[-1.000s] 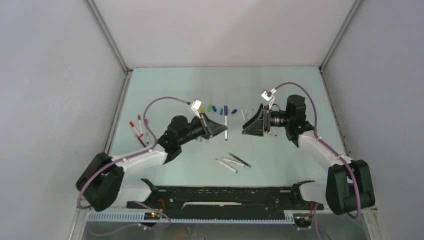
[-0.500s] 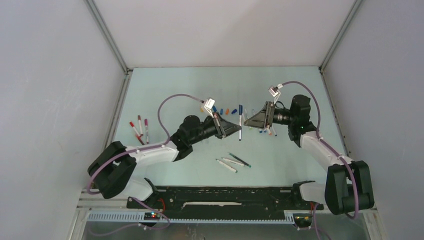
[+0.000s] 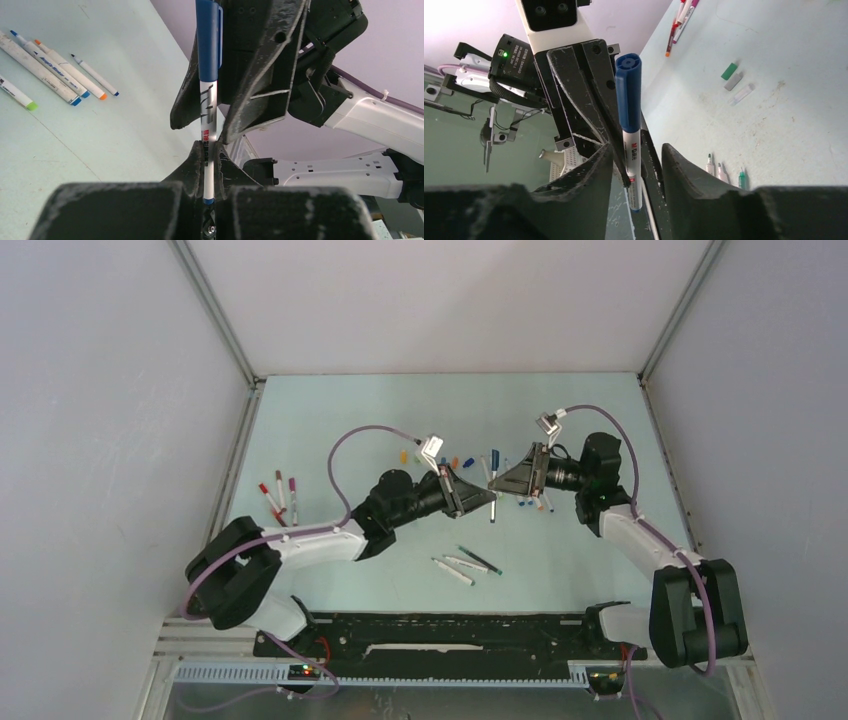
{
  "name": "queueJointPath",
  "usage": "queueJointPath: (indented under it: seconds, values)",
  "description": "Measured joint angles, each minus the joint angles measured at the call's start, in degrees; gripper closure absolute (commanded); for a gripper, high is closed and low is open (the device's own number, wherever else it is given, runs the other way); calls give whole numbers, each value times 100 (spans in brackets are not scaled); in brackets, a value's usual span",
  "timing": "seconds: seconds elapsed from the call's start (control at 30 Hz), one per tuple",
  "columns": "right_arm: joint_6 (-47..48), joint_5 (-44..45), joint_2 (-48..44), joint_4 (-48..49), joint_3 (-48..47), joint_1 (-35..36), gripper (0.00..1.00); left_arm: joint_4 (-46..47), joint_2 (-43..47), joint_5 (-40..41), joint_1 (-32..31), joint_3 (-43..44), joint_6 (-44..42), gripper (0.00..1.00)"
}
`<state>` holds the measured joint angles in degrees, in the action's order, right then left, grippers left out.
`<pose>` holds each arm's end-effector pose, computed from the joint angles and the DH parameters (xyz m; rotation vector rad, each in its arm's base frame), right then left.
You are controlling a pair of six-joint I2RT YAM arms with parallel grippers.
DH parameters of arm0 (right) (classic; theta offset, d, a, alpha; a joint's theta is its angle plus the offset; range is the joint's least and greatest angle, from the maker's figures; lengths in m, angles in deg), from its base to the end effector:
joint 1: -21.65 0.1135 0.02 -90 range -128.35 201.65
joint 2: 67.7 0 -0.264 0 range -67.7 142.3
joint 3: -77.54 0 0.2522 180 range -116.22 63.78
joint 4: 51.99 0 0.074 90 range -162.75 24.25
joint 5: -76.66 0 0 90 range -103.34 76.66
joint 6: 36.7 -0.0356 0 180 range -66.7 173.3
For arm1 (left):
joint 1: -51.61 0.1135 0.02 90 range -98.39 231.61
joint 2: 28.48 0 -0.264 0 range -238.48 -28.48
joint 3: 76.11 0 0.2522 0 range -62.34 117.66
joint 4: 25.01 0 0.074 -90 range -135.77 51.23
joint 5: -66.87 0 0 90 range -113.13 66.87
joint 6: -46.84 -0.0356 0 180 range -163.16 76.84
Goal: Open the pen caps
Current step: Open the pen cap from the pen.
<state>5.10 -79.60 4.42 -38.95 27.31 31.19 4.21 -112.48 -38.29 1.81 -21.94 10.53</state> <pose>0.2512 0.0753 0.2571 -0.3355 1.9282 1.6828 0.1991 -0.2501 0.2494 0.1775 1.8253 -1.5625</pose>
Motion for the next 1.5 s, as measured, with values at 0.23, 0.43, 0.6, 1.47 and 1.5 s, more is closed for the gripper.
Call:
queueJointPath:
  seconds: [0.23,0.43,0.6,1.47,1.5]
  values:
    - [-94,-131,22,160,4,4,100,26,-26,-2,-46,35,20,83]
    - [-81,-376,52,330,15,11,100,-142,20,-2,-61,63,-140,38]
    - [472,-802,50,216,-4,26,100,-776,772,170,-39,22,-621,12]
    - [3665,-2249,238,-2247,-634,214,100,-212,855,-531,195,-160,-741,30]
    - [3665,-2249,247,-2245,-634,216,100,-133,785,-566,186,-157,-706,32]
